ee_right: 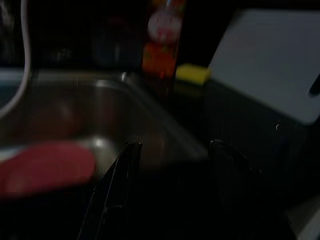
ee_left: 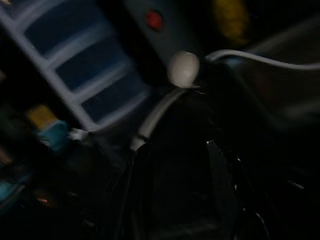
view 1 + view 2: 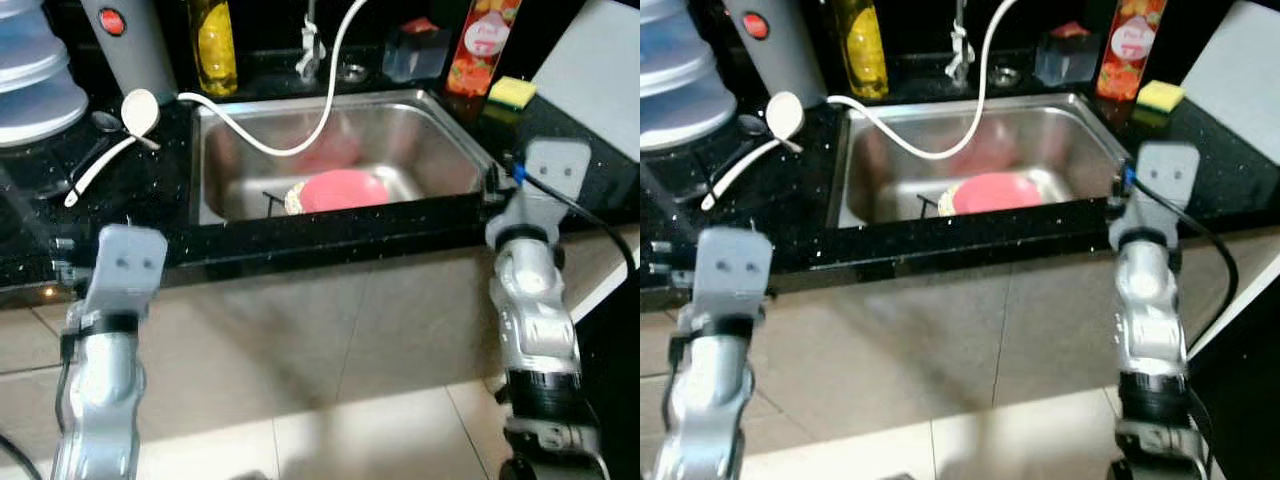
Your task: Kitchen organization
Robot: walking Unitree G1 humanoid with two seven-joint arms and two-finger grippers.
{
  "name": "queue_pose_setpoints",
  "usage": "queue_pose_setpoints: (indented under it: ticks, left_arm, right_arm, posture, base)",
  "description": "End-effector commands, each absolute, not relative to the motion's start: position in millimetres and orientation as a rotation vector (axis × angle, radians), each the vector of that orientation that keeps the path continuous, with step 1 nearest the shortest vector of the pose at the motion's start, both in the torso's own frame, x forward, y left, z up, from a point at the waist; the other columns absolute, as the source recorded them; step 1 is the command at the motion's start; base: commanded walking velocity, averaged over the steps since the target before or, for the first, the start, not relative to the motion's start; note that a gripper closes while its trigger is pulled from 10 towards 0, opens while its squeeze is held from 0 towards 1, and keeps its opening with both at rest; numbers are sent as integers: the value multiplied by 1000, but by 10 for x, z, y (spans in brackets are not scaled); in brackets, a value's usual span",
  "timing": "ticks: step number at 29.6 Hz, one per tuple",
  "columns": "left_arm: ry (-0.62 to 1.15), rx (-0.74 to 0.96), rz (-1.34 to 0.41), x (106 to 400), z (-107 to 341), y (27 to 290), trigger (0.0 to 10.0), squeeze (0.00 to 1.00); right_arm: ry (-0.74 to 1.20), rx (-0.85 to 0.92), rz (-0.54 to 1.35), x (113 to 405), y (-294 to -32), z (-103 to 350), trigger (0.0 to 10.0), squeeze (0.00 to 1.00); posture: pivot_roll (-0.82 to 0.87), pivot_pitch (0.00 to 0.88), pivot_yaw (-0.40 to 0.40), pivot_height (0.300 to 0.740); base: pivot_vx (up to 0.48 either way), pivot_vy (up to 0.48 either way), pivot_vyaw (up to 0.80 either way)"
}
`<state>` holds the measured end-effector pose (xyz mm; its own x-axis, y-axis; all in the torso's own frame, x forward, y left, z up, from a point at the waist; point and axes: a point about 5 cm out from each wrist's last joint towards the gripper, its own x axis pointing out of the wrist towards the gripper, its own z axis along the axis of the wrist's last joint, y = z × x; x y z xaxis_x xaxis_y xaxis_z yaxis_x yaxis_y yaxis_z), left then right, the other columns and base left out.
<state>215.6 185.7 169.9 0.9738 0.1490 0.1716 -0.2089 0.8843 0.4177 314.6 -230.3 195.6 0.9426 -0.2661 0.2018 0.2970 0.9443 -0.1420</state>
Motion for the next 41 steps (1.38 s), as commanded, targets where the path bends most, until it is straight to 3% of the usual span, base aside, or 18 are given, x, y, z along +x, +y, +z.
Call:
queue_pose_setpoints:
  ticks: [1, 3, 5, 11, 20, 26, 41]
  left_arm:
    - [53, 327, 59, 2047, 1428, 1682, 10000, 0]
    - [231, 240, -26, 1992, 1174, 1600, 10000, 0]
    - [295, 207, -52, 1971, 1095, 1565, 10000, 0]
    - [576, 102, -199, 1778, 624, 1388, 10000, 0]
    - [448, 77, -172, 1600, 781, 1462, 10000, 0]
    - [475, 146, -222, 1473, 777, 1517, 10000, 0]
    - [488, 175, -194, 1305, 817, 1591, 10000, 0]
  right_arm:
    - [-73, -171, -278, 3060, -2404, 1717, 10000, 0]
    - [45, -153, -228, 3000, -2416, 1437, 10000, 0]
    - [92, -141, -200, 2977, -2402, 1332, 10000, 0]
    - [275, -85, -72, 2804, -2098, 945, 10000, 0]
    - [337, -26, 113, 2378, -1677, 787, 10000, 0]
    - [360, -46, 87, 2316, -1808, 674, 10000, 0]
    - [334, -83, 261, 2198, -1667, 658, 10000, 0]
  posture:
    - [132, 40, -2, 740]
    - [118, 37, 2, 740]
    - [115, 35, 3, 740]
    - [102, 13, -15, 740]
    - [126, 25, -35, 740]
    - [121, 37, -34, 740]
    - [91, 75, -10, 740]
  base:
    - [0, 0, 0]
    - [0, 0, 0]
    - [0, 0, 0]
    - [0, 0, 0]
    - [0, 0, 0]
    - [0, 0, 0]
    - [0, 0, 0]
